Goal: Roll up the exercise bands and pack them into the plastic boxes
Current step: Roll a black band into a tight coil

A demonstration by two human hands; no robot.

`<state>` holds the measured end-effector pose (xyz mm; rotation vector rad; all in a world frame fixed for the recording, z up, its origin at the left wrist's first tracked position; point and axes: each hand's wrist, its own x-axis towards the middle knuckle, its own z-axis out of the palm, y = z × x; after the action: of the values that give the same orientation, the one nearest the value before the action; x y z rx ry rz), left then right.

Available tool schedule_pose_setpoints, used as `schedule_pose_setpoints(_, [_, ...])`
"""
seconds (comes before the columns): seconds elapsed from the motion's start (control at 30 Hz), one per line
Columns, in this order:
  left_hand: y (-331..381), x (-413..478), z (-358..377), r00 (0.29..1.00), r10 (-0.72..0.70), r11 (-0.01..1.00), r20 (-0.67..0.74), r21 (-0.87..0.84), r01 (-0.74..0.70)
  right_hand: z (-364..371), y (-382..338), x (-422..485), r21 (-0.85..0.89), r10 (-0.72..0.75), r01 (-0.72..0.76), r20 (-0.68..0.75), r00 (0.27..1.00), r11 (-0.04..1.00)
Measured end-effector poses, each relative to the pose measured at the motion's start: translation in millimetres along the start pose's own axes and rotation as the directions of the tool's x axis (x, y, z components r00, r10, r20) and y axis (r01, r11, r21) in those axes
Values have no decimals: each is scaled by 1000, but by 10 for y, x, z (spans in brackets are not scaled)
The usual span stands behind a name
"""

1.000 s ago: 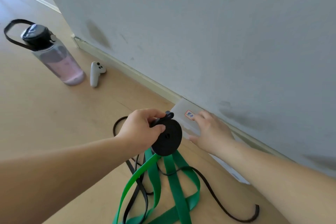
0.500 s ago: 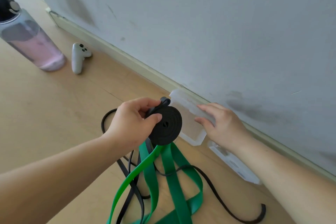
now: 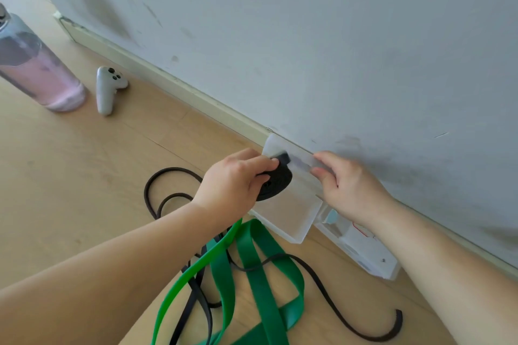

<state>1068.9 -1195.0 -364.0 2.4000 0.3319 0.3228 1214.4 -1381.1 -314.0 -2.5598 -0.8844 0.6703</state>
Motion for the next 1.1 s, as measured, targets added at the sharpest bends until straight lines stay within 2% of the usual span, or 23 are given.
schedule_pose_setpoints(0.07, [-67,-16,107,992,71,993,101,90,-80,62,-8,-16,-11,-35,35,-33,999,999])
schedule_pose_setpoints(0.1, [-76,-26,136,989,51,993,141,99,-65,105,-29,-9,-28,-81,80,-53,995,996])
schedule_pose_setpoints(0.17, [-92,-27,154,981,-73,996,179,62,63,175,-126,14,-112,-204,190,-128,971,975])
schedule_pose_setpoints(0.23, [-150,-80,128,964,-192,981,185,19,192,210,-246,50,-199,-286,237,-272,919,951])
schedule_pose_setpoints(0.27, [-181,-135,100,956,-233,972,177,0,237,210,-299,60,-214,-278,211,-355,893,954])
schedule_pose_setpoints(0.33, [-222,-259,42,942,-298,949,151,-61,310,199,-382,55,-132,-153,103,-462,874,986])
schedule_pose_setpoints(0.4, [-265,-344,-9,923,-357,922,146,-104,373,266,-455,30,161,60,4,-389,919,987])
schedule_pose_setpoints(0.47, [-320,-305,-41,896,-403,897,186,-113,427,371,-508,-5,481,197,-73,-213,957,874])
schedule_pose_setpoints(0.6, [-318,-158,-9,882,-364,908,299,-96,407,530,-553,103,680,182,-114,-29,983,725])
schedule_pose_setpoints(0.63, [-288,-131,25,883,-340,919,324,-84,385,541,-533,158,684,185,-141,9,983,715])
schedule_pose_setpoints(0.67, [-266,-107,62,885,-320,930,337,-68,362,564,-502,209,615,181,-150,11,983,774])
schedule_pose_setpoints(0.73, [-262,-39,104,891,-308,945,334,-5,328,648,-457,251,347,109,-94,-24,994,933])
schedule_pose_setpoints(0.8, [-270,5,128,900,-274,961,338,69,267,775,-399,229,186,32,-28,-22,999,982])
schedule_pose_setpoints(0.87, [-270,-26,162,922,-207,976,328,127,174,845,-360,211,162,34,-41,46,998,986])
schedule_pose_setpoints(0.93, [-256,-93,194,944,-160,976,287,186,109,850,-317,251,159,50,-59,56,997,986])
schedule_pose_setpoints(1.1, [-281,-130,189,962,-163,945,218,314,89,891,-295,314,230,100,-112,66,993,967])
